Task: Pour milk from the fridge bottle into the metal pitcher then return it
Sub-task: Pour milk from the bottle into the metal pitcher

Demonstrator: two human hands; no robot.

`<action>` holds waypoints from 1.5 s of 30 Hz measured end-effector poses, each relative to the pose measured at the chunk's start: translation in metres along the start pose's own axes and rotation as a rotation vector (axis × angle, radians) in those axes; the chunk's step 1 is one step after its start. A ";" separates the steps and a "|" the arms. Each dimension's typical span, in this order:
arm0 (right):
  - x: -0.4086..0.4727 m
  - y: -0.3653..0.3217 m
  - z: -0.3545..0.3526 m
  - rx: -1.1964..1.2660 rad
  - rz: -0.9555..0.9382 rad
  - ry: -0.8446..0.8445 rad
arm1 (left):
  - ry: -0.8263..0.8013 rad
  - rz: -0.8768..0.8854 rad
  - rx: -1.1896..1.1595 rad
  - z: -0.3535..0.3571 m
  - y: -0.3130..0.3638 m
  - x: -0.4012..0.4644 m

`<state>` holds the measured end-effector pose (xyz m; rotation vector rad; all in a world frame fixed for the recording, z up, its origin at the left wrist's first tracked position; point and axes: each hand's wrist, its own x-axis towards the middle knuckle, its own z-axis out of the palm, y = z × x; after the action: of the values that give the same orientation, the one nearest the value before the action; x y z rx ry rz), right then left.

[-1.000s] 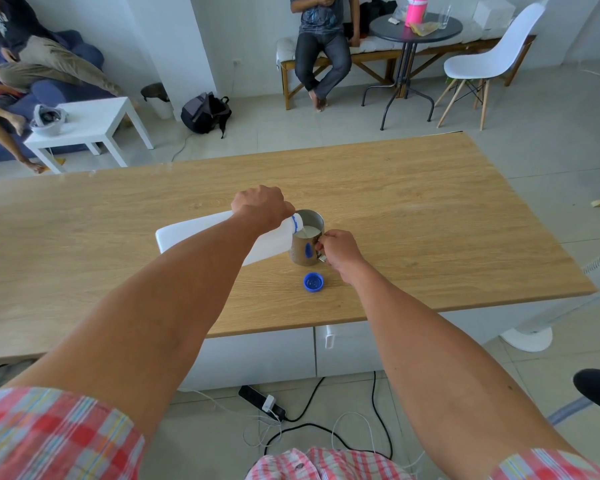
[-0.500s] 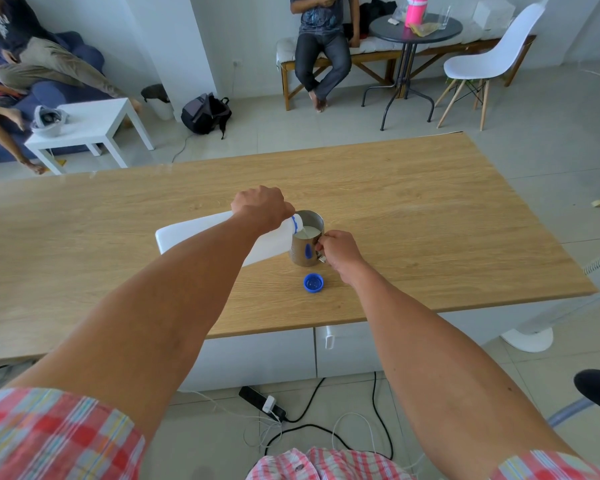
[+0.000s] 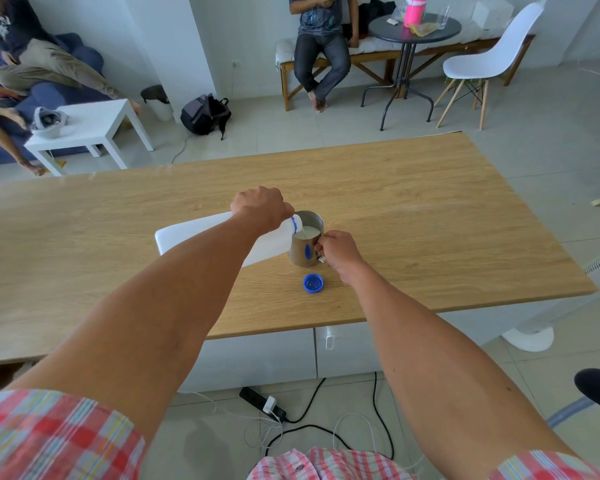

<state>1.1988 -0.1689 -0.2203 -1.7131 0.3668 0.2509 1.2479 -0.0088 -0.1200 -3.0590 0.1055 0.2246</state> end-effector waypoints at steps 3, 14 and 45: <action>-0.001 0.000 0.000 -0.003 0.005 0.006 | -0.005 -0.004 0.006 0.000 0.000 0.000; -0.002 -0.001 -0.001 0.001 0.001 0.002 | -0.008 -0.003 0.019 -0.003 0.001 -0.001; 0.002 0.001 0.001 0.006 0.012 0.010 | -0.012 0.000 0.025 -0.002 0.002 -0.002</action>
<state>1.2003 -0.1684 -0.2220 -1.7073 0.3844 0.2501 1.2463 -0.0111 -0.1177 -3.0324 0.1070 0.2400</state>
